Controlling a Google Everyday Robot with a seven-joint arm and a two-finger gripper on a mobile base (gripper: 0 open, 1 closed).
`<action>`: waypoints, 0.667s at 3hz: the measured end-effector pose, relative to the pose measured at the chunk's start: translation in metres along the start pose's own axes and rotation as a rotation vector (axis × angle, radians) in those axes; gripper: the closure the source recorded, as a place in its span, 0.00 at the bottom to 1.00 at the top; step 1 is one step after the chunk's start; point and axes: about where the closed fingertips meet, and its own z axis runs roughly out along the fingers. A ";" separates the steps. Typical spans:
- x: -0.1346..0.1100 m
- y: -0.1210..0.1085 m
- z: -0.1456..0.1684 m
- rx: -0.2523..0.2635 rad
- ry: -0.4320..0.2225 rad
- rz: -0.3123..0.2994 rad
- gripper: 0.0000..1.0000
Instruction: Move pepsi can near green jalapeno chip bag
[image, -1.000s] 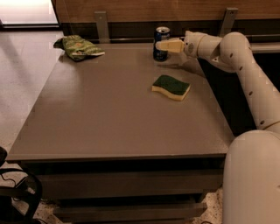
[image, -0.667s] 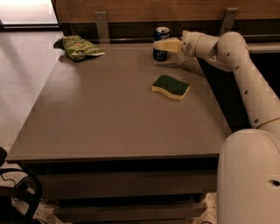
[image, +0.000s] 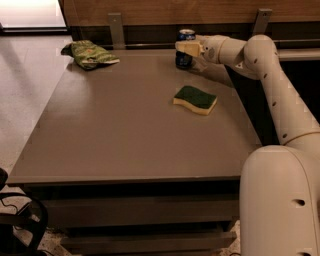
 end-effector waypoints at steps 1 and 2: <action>0.001 0.003 0.004 -0.006 0.001 0.001 0.64; 0.002 0.006 0.008 -0.012 0.002 0.003 0.93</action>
Offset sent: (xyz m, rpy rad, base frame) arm 0.0007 0.0048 -0.0013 0.0006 0.0018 0.0057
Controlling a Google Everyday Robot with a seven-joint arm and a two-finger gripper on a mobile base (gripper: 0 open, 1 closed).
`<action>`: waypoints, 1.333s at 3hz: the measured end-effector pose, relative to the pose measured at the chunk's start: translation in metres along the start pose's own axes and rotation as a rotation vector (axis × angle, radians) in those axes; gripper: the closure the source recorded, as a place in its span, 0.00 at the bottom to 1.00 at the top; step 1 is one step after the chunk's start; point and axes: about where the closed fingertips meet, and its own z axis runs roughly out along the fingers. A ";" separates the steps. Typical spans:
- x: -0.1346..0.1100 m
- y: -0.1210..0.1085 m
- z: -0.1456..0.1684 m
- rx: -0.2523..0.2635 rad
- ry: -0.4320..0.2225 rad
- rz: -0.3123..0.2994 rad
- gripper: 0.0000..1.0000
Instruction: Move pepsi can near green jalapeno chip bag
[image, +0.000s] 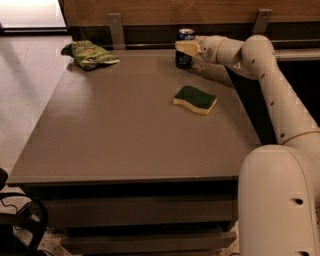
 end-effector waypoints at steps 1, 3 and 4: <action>0.000 0.001 0.002 -0.003 0.001 0.000 1.00; -0.026 0.018 0.009 -0.008 0.026 -0.059 1.00; -0.055 0.035 0.010 0.015 0.043 -0.096 1.00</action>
Offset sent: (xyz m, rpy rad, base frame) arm 0.0002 0.0054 0.0113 -0.0253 -0.0088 0.0093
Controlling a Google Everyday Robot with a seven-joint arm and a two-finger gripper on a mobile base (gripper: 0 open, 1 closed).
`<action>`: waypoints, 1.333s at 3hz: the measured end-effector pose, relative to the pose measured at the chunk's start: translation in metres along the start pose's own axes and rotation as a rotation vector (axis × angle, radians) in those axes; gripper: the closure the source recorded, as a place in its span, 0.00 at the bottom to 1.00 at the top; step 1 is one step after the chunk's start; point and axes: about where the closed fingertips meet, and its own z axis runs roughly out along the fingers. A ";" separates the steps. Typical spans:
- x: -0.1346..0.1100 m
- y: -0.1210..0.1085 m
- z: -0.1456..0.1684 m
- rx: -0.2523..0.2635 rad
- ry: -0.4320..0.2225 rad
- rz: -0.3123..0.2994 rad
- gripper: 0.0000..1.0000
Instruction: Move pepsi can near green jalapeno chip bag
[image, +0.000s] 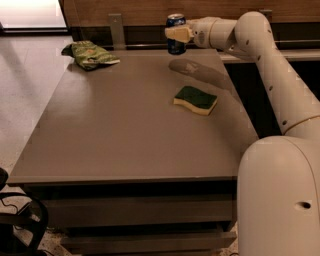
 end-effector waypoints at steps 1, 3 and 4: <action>-0.018 0.023 0.008 0.015 0.019 -0.017 1.00; -0.036 0.085 0.035 -0.013 0.017 -0.034 1.00; -0.042 0.109 0.051 -0.053 -0.028 -0.038 1.00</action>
Offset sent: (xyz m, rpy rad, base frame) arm -0.0447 0.1025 0.0302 -0.0668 -0.0013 0.0014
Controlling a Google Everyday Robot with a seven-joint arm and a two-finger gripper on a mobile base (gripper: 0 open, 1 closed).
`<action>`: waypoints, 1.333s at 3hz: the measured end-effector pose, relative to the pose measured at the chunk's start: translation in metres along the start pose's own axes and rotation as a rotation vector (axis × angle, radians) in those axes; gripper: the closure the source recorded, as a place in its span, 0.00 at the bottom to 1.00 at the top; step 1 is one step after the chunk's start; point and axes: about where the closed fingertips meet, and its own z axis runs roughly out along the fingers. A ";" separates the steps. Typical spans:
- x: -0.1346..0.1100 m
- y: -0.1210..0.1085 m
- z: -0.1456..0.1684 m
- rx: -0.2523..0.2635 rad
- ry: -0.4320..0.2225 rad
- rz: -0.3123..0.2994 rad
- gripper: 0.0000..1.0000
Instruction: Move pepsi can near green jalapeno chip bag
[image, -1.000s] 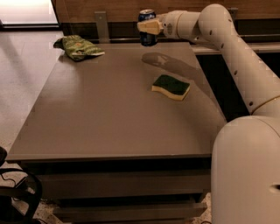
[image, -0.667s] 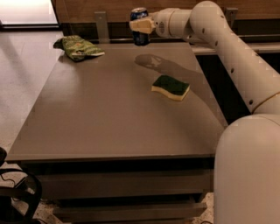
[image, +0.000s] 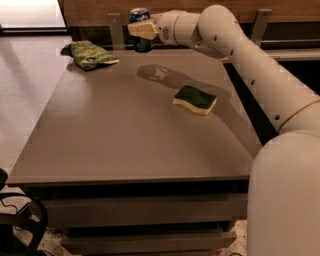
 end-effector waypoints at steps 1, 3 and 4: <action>0.001 0.014 0.017 -0.044 -0.044 -0.003 1.00; 0.005 0.025 0.034 -0.093 -0.058 -0.009 1.00; 0.015 0.028 0.046 -0.087 -0.038 -0.008 1.00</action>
Offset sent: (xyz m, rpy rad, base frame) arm 0.0094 0.0555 -0.0184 0.0322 -0.0382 0.1500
